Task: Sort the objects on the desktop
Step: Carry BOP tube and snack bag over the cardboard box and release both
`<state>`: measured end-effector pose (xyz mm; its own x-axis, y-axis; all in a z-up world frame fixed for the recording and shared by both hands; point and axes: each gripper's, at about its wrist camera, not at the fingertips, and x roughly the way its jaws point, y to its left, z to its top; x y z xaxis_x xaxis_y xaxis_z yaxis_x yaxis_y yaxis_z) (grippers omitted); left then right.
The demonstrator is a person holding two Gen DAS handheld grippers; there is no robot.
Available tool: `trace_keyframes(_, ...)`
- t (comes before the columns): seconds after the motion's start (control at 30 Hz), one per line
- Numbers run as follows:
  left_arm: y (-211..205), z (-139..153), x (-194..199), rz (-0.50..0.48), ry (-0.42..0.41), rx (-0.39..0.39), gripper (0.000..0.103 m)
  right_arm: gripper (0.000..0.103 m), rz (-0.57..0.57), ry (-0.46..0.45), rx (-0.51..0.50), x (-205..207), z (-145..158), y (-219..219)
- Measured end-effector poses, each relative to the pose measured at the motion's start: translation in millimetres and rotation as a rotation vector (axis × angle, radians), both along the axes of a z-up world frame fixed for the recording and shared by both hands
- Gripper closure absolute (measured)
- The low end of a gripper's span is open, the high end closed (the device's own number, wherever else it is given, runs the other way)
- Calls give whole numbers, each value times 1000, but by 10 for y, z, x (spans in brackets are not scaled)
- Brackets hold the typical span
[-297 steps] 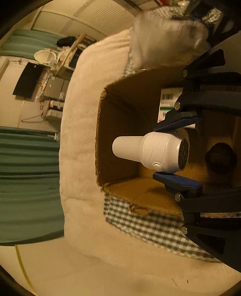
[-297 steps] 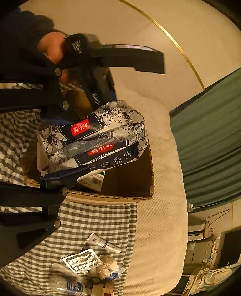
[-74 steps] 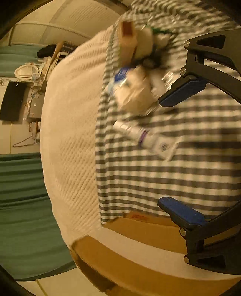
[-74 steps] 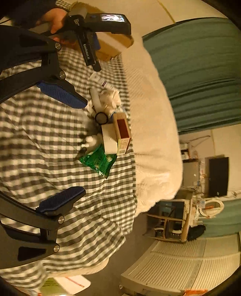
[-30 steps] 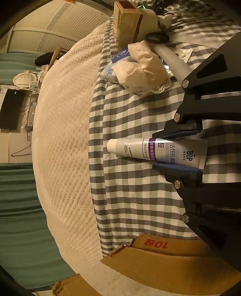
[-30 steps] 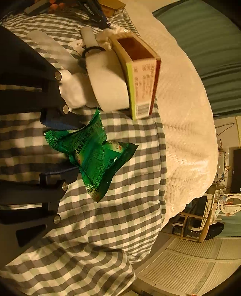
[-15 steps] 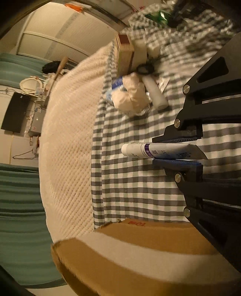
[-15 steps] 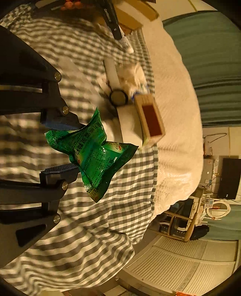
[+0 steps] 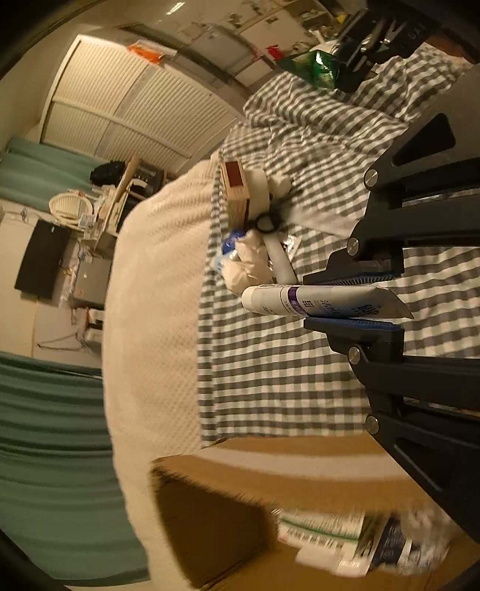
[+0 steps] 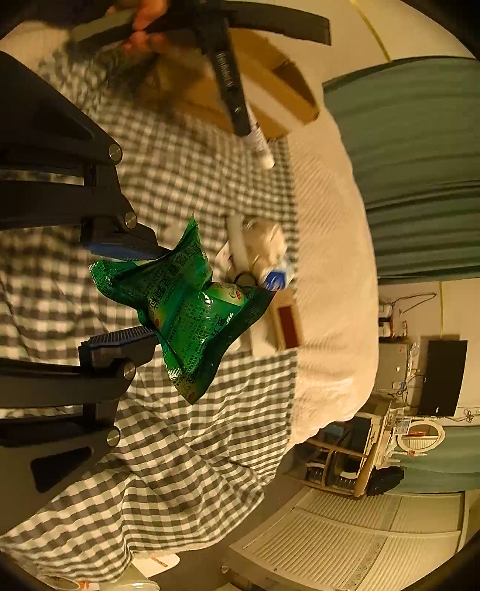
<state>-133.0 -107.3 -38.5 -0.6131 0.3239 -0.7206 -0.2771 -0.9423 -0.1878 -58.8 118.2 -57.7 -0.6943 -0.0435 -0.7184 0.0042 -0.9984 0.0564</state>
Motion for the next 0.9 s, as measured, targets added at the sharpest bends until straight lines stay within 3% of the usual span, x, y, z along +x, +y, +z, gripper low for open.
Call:
trace_keyframes(0.27, -570, 694, -34, 37, 60, -17, 88, 72, 143, 69, 17, 88, 733, -697)
trace_keyframes(0.43, -1028, 920, -146, 103, 106, -115, 88, 72, 265, 89, -8, -4, 997, -1303)
trace_keyframes(0.6, -1458, 863, -309, 161, 93, -188, 88, 72, 388, 83, 3, -175, 1018, -2057)
trace_keyframes(0.9, -2033, 423, -610, 237, 14, -192, 88, 72, 531, 27, 13, -465, 737, -2904)
